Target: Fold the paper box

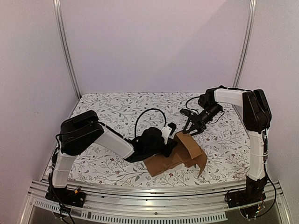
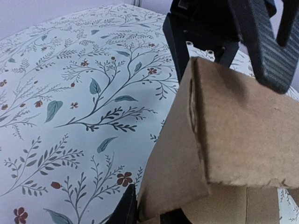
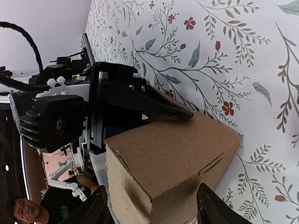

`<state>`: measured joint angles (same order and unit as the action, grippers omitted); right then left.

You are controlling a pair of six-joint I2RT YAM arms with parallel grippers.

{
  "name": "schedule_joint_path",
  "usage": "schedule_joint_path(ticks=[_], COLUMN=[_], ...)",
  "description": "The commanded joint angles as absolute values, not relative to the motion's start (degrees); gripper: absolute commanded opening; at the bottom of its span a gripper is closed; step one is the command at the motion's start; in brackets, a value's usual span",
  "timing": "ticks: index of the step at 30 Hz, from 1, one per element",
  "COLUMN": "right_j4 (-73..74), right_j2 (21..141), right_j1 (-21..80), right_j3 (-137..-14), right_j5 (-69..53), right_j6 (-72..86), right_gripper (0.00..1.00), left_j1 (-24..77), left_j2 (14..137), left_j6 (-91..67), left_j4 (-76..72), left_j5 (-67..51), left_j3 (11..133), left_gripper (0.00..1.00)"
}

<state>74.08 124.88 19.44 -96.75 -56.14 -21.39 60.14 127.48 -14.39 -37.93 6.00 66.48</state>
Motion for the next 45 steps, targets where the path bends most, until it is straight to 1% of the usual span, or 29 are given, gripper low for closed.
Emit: schedule_joint_path(ticks=[1, 2, 4, 8, 14, 16, 19, 23, 29, 33, 36, 39, 43, 45], right_j4=[74.62, 74.62, 74.54, 74.60, 74.87, 75.30, 76.38, 77.38, 78.58, 78.63, 78.75, 78.74, 78.88, 79.05], right_j2=[125.02, 125.06, 125.36, 125.88, 126.58, 126.94, 127.49, 127.86, 126.65, 125.87, 125.77, 125.60, 125.66, 125.80], right_j1=[19.68, 19.73, 19.77, 19.84, 20.21, 20.21, 20.21, 20.21, 20.21, 20.24, 20.22, 20.21, 20.21, 20.21], right_j3=[-95.44, -95.30, -95.33, -95.83, -96.11, -96.42, -97.13, -97.75, -98.25, -98.25, -98.32, -98.42, -98.61, -98.61], right_j5=[-56.25, -56.18, -56.08, -56.07, -56.16, -56.25, -56.32, -56.17, -56.34, -56.16, -56.40, -56.81, -57.28, -57.30], right_j6=[-22.41, -22.41, -22.41, -22.17, -22.28, -22.39, -23.04, -23.50, -25.19, -25.39, -25.55, -25.66, -25.90, -26.08], right_gripper=[0.63, 0.63, 0.63, 0.62, 0.62, 0.61, 0.61, 0.61, 0.62, 0.63, 0.63, 0.63, 0.63, 0.63], left_j1=[60.61, 60.64, 60.57, 60.56, 59.72, 59.30, 58.46, 57.28, 57.13, 57.05, 56.70, 56.12, 55.99, 55.99], left_j2=[130.98, 131.11, 131.39, 131.73, 132.30, 132.25, 130.53, 126.44, 118.38, 115.18, 115.30, 115.55, 116.25, 117.01], left_j6=[-13.49, -13.39, -13.01, -11.92, -10.41, -10.24, -9.94, -9.08, -4.26, -1.36, -1.27, -2.91, -5.46, -6.01], left_j4=[-38.73, -39.14, -39.64, -41.03, -43.58, -44.29, -45.52, -44.70, -40.51, -32.36, -23.30, -19.12, -20.74, -22.83], left_j5=[5.81, 5.82, 5.95, 6.25, 5.29, 5.17, 3.44, -0.97, -3.33, -1.07, -0.18, 2.62, 3.61, 3.12], left_j3=[67.10, 67.25, 67.61, 67.68, 67.93, 67.67, 65.25, 61.42, 56.59, 59.38, 63.27, 64.07, 62.07, 61.63], left_gripper=[0.25, 0.27, 0.29, 0.30, 0.28, 0.30, 0.31, 0.35, 0.48, 0.56, 0.57, 0.57, 0.58, 0.56])
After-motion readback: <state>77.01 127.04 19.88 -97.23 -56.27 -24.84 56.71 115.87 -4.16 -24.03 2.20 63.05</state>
